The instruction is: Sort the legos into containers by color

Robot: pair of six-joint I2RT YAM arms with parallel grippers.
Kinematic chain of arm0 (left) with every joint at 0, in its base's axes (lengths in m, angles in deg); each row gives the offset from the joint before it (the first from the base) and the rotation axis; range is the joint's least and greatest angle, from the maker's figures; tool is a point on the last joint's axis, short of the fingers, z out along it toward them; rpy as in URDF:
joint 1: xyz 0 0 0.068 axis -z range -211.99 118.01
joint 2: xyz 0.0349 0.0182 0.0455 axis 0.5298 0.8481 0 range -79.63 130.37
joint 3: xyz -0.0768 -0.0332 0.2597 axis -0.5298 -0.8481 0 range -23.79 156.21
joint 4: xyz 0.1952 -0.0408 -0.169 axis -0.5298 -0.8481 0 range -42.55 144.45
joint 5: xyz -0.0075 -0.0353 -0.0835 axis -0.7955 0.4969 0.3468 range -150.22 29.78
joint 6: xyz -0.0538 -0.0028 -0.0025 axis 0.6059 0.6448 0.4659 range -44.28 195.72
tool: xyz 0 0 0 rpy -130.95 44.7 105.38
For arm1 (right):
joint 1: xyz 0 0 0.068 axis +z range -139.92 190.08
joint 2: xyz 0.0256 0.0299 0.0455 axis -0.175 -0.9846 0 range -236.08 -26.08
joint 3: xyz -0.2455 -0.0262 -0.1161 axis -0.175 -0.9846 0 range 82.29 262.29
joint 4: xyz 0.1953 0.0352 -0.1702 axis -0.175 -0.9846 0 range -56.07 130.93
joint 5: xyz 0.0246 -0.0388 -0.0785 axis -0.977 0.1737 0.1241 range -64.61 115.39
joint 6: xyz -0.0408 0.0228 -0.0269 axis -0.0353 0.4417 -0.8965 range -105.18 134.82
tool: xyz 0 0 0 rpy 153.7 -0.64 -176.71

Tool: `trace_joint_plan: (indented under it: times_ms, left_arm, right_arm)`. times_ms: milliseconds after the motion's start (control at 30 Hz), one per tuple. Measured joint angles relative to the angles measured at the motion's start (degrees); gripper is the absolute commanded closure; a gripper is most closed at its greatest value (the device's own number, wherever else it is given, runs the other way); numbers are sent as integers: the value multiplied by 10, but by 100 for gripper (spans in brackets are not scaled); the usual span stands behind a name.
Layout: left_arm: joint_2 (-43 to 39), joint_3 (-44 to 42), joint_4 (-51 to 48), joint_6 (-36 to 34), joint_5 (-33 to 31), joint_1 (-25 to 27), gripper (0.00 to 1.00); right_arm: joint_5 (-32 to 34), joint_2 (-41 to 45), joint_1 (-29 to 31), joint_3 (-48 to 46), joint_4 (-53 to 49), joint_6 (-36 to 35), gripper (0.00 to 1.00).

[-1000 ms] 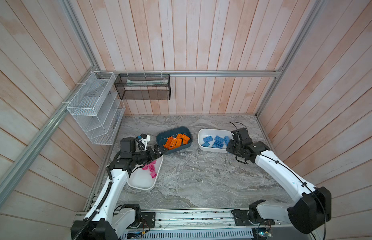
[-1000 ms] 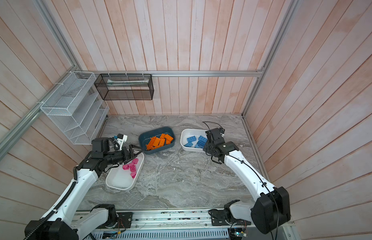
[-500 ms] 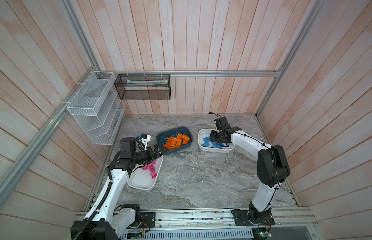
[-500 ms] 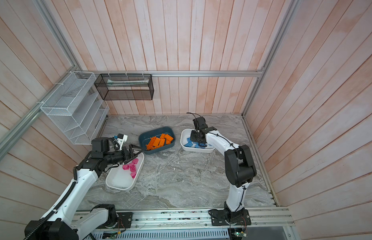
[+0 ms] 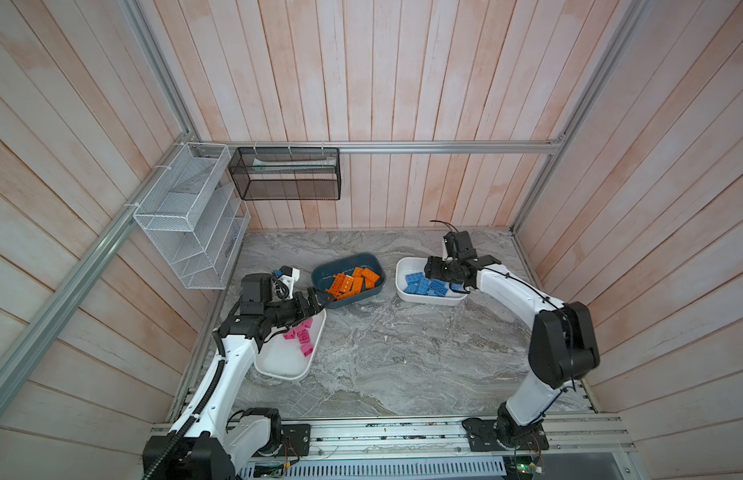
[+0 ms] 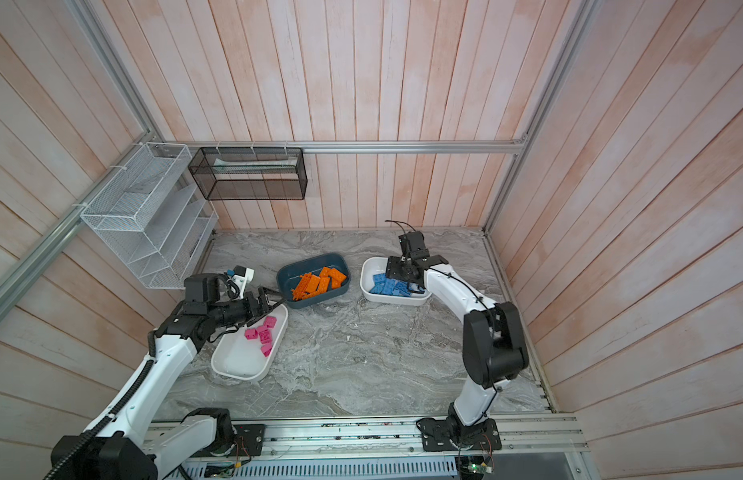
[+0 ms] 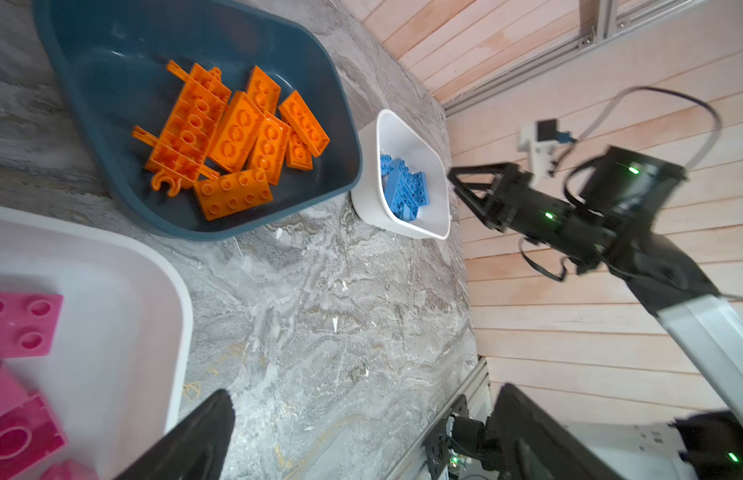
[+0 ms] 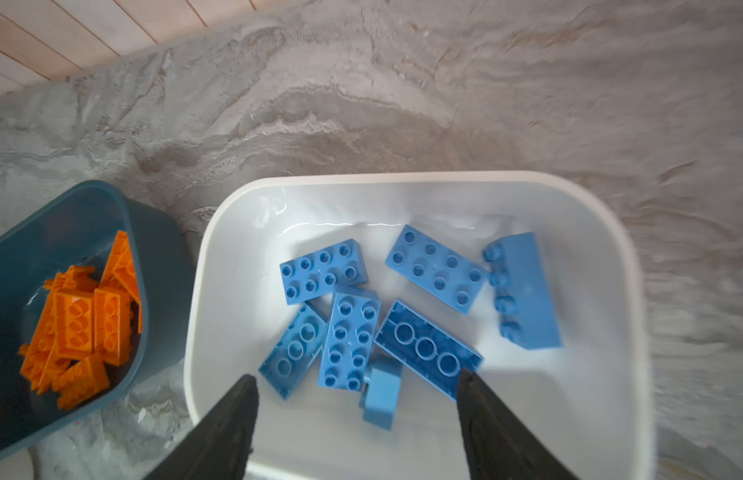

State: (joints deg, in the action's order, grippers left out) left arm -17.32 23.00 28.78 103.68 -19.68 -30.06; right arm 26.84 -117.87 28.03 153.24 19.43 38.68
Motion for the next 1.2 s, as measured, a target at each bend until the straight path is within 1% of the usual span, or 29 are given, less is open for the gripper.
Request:
trace_joint_plan:
  times_ms: [100, 167, 267, 333, 400, 567, 633, 733, 833, 1000, 1133, 1200]
  left_arm:
    - [22, 10, 22, -24, -79, -3, 0]
    - [37, 11, 49, -39, -131, -7, 0]
    - [55, 5, 104, -63, -203, -12, 0]
    - [59, -12, 153, -82, -246, -17, 0]
    - [60, -42, 210, -98, -273, -27, 0]
    - [67, -134, 354, -143, -318, -49, 0]
    - [80, -167, 416, -163, -320, -48, 0]
    - [106, -206, 507, -194, -313, -48, 0]
    - [134, -227, 578, -230, -299, -49, 0]
    - [161, -227, 639, -268, -273, -50, 0]
    - [186, -244, 703, -283, -256, -53, 0]
    - [200, -254, 720, -287, -249, -53, 0]
  right_arm:
    - [-2, 116, -42, -85, 39, -29, 14]
    - [-5, 172, -73, -134, 61, -47, 14]
    - [1, 228, -123, -200, 91, -78, 12]
    - [3, 256, -151, -249, 120, -98, 8]
    - [-1, 287, -176, -314, 166, -114, 2]
    - [-5, 345, -208, -483, 319, -136, 2]
    - [-2, 343, -211, -532, 385, -143, 2]
    - [2, 304, -212, -575, 489, -156, 2]
    - [4, 239, -214, -581, 568, -181, 2]
    - [-7, 181, -223, -579, 676, -214, 2]
    - [-52, 144, -237, -566, 737, -224, 2]
    - [-82, 130, -240, -573, 789, -225, 2]
